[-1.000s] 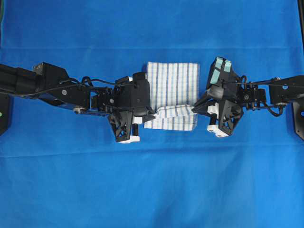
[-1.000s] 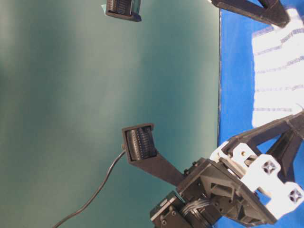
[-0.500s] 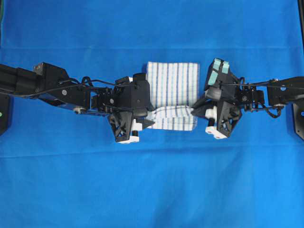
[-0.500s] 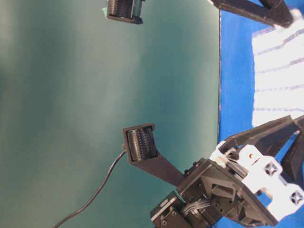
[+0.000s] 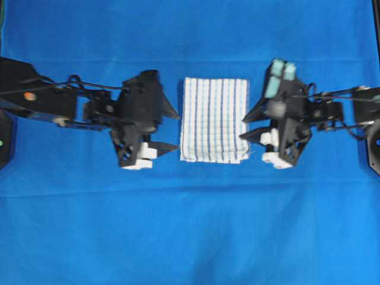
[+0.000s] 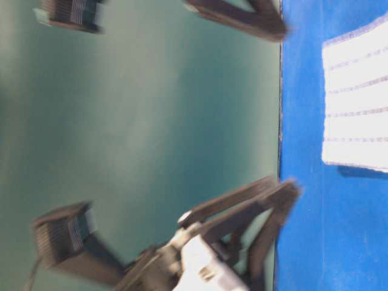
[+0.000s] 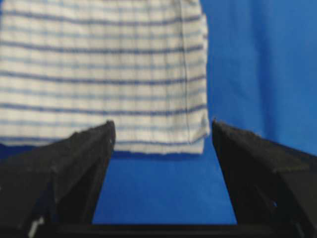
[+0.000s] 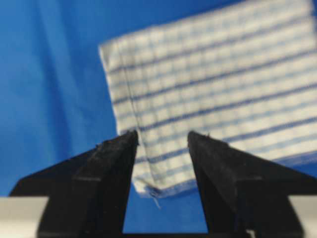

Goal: Fold the blue towel.

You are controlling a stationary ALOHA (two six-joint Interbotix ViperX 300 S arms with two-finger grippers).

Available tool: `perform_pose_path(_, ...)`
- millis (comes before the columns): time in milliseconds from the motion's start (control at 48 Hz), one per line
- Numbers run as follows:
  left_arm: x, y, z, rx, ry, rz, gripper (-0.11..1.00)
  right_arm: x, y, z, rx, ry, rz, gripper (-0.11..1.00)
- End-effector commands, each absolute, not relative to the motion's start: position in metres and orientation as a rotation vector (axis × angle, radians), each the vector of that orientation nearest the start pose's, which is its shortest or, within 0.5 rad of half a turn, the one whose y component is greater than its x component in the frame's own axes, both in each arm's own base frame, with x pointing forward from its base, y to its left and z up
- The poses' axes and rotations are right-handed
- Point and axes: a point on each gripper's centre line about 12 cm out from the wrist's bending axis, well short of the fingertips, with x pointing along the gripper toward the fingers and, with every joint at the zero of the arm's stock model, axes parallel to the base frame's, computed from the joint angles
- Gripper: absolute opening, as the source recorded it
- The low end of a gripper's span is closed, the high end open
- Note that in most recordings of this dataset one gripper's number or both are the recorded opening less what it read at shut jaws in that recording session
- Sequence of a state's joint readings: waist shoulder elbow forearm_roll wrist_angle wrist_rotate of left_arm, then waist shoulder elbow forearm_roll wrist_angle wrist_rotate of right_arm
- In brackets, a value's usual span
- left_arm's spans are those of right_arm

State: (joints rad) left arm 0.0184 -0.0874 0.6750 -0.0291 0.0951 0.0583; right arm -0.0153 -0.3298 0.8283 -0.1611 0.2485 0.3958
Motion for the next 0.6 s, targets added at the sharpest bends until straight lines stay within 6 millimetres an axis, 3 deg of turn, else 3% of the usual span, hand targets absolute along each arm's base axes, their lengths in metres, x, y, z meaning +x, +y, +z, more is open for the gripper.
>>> perform_pose_path(0, 0.366, 0.006, 0.218, 0.033, 0.606, 0.002, 0.72, 0.303, -0.010, 0.239, 0.186, 0.646, -0.130, 0.51)
perform_pose_path(333, 0.306, 0.014, 0.269, 0.051, 0.417, 0.031, 0.72, 0.241, -0.018, 0.294, 0.105, 0.426, -0.141, 0.51)
perform_pose_path(584, 0.245, 0.017, 0.289, 0.052, 0.263, 0.061, 0.72, 0.203, -0.020, 0.303, 0.054, 0.350, -0.158, 0.51)
